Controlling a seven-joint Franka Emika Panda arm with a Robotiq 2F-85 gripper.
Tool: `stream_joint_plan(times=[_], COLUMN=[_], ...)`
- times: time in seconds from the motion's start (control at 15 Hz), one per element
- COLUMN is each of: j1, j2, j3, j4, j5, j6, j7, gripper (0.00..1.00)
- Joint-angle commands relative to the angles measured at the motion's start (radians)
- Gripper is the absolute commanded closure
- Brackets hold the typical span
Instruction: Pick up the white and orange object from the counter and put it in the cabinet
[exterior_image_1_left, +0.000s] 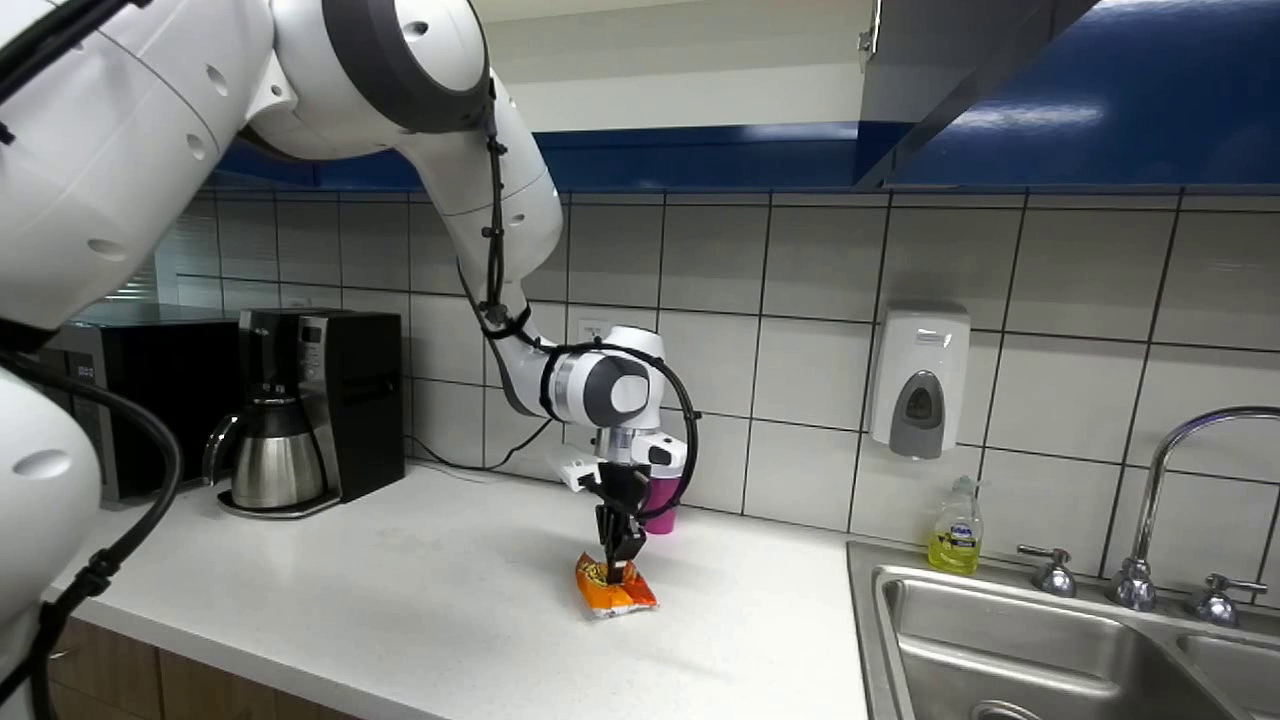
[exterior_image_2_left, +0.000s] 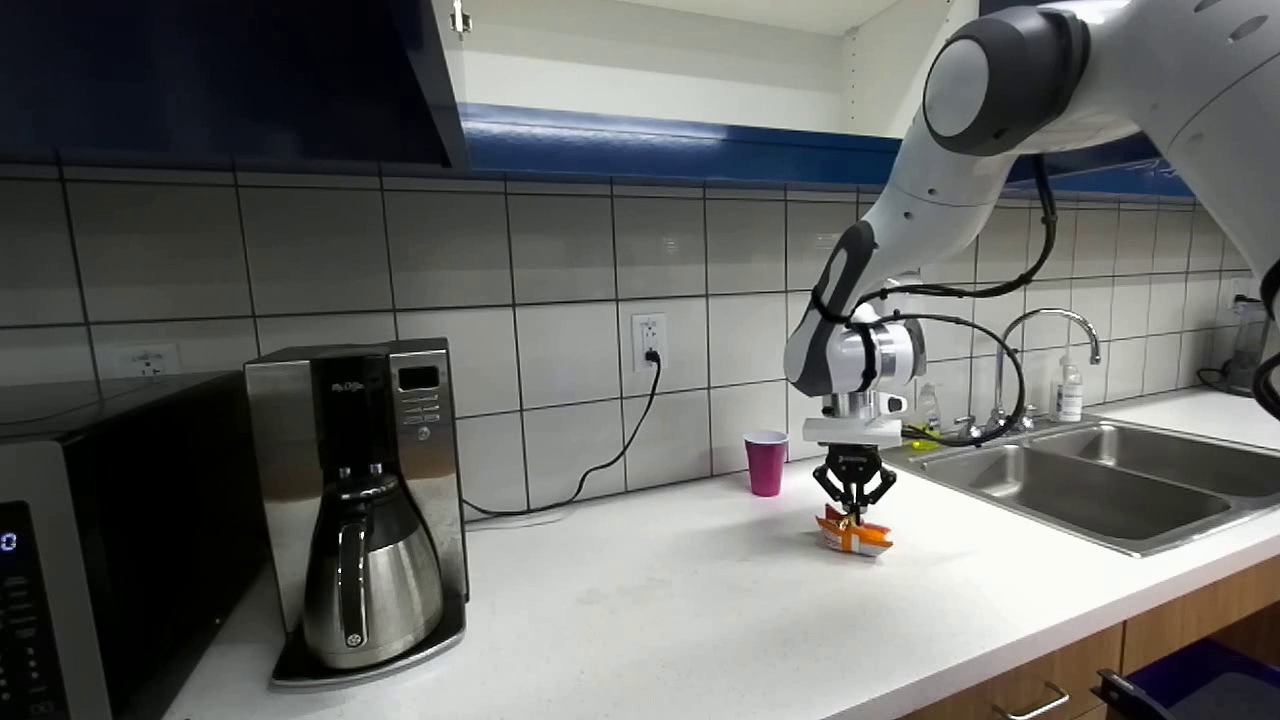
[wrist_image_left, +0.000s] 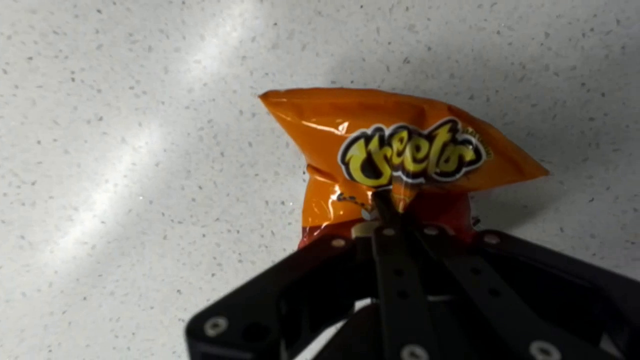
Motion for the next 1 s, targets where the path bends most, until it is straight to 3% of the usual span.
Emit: stream_joint_plan(times=[0.0,0.47,0.93], j1=[0.018,0.063,0.089], j2=[-0.001,-0.069,-0.187], j3=[-0.005,0.003,0.047], j4=[0.018,-0.030,-0.148], j5=[-0.019,-0.099,-0.201], j6=[-0.027,-0.017,0.011], j7=[-0.004,-0.070,-0.262], gripper=[1.00,1.00,1.00])
